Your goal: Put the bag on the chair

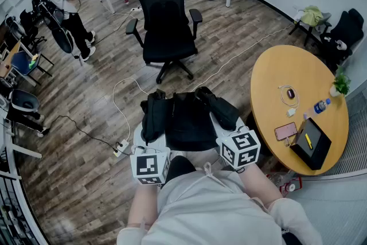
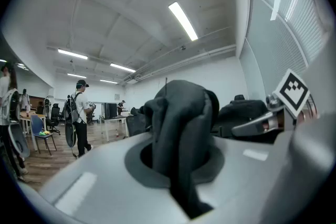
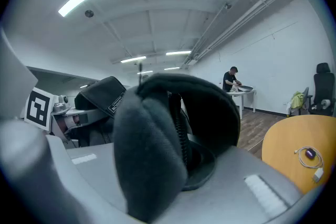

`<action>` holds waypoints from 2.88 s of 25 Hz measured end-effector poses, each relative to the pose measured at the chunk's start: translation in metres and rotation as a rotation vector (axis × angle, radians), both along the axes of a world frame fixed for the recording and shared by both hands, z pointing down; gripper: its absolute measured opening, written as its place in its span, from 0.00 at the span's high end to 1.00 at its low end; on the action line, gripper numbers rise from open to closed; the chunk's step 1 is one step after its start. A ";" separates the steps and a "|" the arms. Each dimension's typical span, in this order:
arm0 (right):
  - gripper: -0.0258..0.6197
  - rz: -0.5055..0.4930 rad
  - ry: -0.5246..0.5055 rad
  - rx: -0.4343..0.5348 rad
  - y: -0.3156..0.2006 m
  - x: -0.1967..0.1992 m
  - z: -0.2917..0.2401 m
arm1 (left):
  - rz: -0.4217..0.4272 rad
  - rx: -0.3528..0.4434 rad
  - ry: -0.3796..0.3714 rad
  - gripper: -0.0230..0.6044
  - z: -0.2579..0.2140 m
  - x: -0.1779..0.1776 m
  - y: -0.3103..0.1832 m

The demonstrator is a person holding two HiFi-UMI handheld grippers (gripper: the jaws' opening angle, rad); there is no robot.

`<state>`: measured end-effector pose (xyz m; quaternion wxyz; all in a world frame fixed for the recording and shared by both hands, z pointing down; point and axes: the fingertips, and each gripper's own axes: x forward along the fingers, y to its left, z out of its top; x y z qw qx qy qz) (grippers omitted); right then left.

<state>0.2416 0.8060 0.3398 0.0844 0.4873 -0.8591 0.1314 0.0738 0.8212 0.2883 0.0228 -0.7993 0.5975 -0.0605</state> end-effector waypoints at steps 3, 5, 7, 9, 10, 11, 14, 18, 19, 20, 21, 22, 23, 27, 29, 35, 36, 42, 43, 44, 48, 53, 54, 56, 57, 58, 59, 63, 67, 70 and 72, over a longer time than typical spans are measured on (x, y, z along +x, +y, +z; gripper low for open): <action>0.92 0.002 0.000 -0.002 0.000 0.000 0.000 | 0.005 -0.005 -0.003 0.92 -0.001 0.001 -0.001; 0.92 0.000 0.004 -0.005 -0.001 -0.002 0.000 | 0.005 -0.009 -0.002 0.92 -0.001 0.000 -0.002; 0.92 0.004 0.007 -0.013 -0.002 -0.002 0.001 | 0.008 -0.014 -0.001 0.92 0.000 0.000 -0.004; 0.92 0.014 0.004 -0.026 -0.004 -0.001 0.004 | 0.012 -0.023 -0.004 0.92 0.003 0.002 -0.005; 0.92 0.017 0.001 -0.033 -0.005 -0.001 0.005 | 0.015 -0.027 -0.008 0.92 0.004 0.002 -0.006; 0.92 0.017 -0.001 -0.037 -0.006 0.000 0.006 | 0.017 -0.030 -0.011 0.92 0.004 0.003 -0.007; 0.92 0.007 -0.007 -0.040 -0.008 0.001 0.010 | 0.016 -0.037 -0.019 0.92 0.007 0.006 -0.011; 0.92 -0.004 -0.014 -0.059 -0.015 0.002 0.021 | 0.000 -0.060 -0.018 0.92 0.017 0.007 -0.018; 0.92 -0.008 -0.014 -0.063 -0.018 0.001 0.023 | -0.003 -0.065 -0.017 0.92 0.020 0.006 -0.021; 0.92 -0.012 -0.014 -0.065 -0.022 0.000 0.025 | -0.006 -0.069 -0.017 0.92 0.022 0.005 -0.025; 0.92 -0.016 -0.014 -0.068 -0.026 -0.002 0.027 | -0.008 -0.072 -0.015 0.92 0.024 0.003 -0.029; 0.92 -0.020 -0.014 -0.070 -0.031 -0.005 0.029 | -0.010 -0.076 -0.014 0.92 0.026 0.000 -0.034; 0.92 -0.024 -0.014 -0.074 -0.036 -0.008 0.030 | -0.012 -0.079 -0.012 0.92 0.028 -0.003 -0.040; 0.92 -0.031 -0.008 -0.088 -0.065 -0.022 0.034 | -0.011 -0.092 -0.002 0.91 0.033 -0.015 -0.070; 0.92 -0.031 -0.006 -0.094 -0.082 -0.029 0.034 | -0.010 -0.097 0.006 0.91 0.034 -0.023 -0.088; 0.92 -0.014 0.000 -0.109 -0.148 -0.060 0.031 | 0.000 -0.110 0.029 0.91 0.033 -0.057 -0.156; 0.92 -0.010 0.007 -0.111 -0.161 -0.068 0.030 | 0.004 -0.115 0.034 0.92 0.033 -0.064 -0.170; 0.92 0.028 0.016 -0.135 -0.243 -0.121 0.023 | 0.045 -0.138 0.049 0.91 0.028 -0.119 -0.259; 0.92 0.038 0.017 -0.137 -0.259 -0.132 0.020 | 0.053 -0.141 0.051 0.91 0.025 -0.129 -0.277; 0.92 0.049 0.017 -0.138 -0.277 -0.142 0.016 | 0.062 -0.144 0.054 0.91 0.022 -0.140 -0.296; 0.92 0.096 0.019 -0.138 -0.327 -0.174 0.011 | 0.105 -0.148 0.067 0.91 0.019 -0.173 -0.355; 0.92 0.142 0.015 -0.143 -0.362 -0.196 0.014 | 0.151 -0.152 0.075 0.91 0.022 -0.195 -0.396; 0.92 0.148 0.016 -0.145 -0.370 -0.202 0.013 | 0.156 -0.154 0.077 0.92 0.021 -0.201 -0.406; 0.92 0.154 0.020 -0.154 -0.386 -0.213 0.013 | 0.160 -0.164 0.082 0.91 0.021 -0.212 -0.422; 0.92 0.155 0.022 -0.161 -0.393 -0.217 0.014 | 0.162 -0.171 0.083 0.91 0.022 -0.216 -0.429; 0.92 0.154 0.023 -0.169 -0.399 -0.220 0.015 | 0.163 -0.178 0.083 0.91 0.024 -0.219 -0.436; 0.92 0.153 0.021 -0.176 -0.405 -0.223 0.018 | 0.164 -0.184 0.082 0.91 0.025 -0.221 -0.441; 0.92 0.138 0.008 -0.186 -0.431 -0.230 0.026 | 0.152 -0.191 0.075 0.91 0.032 -0.228 -0.464; 0.92 0.101 0.004 -0.191 -0.465 -0.233 0.031 | 0.113 -0.203 0.070 0.91 0.036 -0.231 -0.494; 0.92 0.061 0.006 -0.189 -0.499 -0.231 0.033 | 0.079 -0.209 0.063 0.91 0.036 -0.227 -0.523; 0.92 0.038 -0.001 -0.193 -0.524 -0.228 0.035 | 0.058 -0.213 0.059 0.91 0.035 -0.224 -0.544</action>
